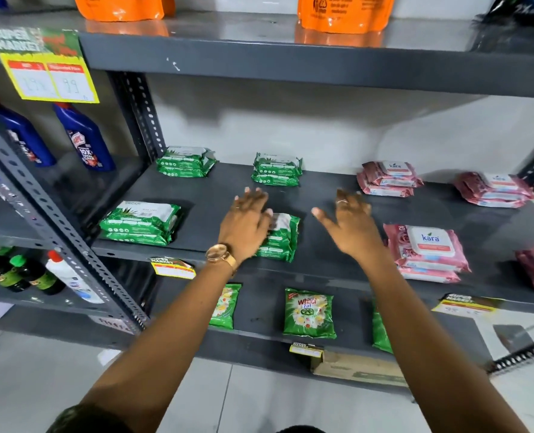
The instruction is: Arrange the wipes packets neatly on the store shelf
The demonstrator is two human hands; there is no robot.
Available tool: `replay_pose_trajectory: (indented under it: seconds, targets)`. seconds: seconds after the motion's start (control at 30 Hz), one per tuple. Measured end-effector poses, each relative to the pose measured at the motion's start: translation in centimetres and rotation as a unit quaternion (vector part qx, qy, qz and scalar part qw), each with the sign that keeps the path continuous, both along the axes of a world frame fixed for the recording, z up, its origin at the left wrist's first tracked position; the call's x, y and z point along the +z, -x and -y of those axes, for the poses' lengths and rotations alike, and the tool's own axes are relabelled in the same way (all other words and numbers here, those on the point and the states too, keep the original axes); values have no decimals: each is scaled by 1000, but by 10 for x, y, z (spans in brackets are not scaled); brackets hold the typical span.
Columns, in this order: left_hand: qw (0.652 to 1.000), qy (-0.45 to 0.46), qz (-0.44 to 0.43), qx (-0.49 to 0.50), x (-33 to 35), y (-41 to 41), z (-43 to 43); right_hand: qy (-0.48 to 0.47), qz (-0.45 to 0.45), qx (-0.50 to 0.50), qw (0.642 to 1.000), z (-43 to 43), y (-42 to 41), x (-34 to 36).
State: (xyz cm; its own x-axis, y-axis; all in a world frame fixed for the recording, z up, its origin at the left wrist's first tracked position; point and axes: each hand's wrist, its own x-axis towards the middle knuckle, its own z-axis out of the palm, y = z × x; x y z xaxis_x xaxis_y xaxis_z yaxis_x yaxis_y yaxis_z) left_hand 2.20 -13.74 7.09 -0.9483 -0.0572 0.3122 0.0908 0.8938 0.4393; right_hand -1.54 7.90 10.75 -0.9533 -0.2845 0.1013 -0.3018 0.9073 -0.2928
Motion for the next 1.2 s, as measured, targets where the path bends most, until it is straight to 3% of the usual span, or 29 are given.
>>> replay_pose_trajectory:
  seconds: [0.07, 0.2, 0.33, 0.77, 1.13, 1.2]
  targets:
    - [997, 69, 26, -3, -4, 3, -20, -12, -10, -67, 998, -38, 1, -4]
    - [988, 86, 116, 54, -10, 16, -36, -39, 7, -166, 985, -99, 4, -11]
    - [977, 138, 152, 62, -15, 33, -40, -78, 43, -176, 980, -125, 12, -20]
    - [974, 176, 97, 105, -33, 29, -45, -81, -5, -206, 975, -122, 15, -44]
    - [980, 135, 109, 95, -8, 15, -49, -87, -6, -192, 977, -126, 10, -39]
    - [986, 124, 73, 82, 6, 9, -56, -58, -36, -178, 982, -121, -1, -32]
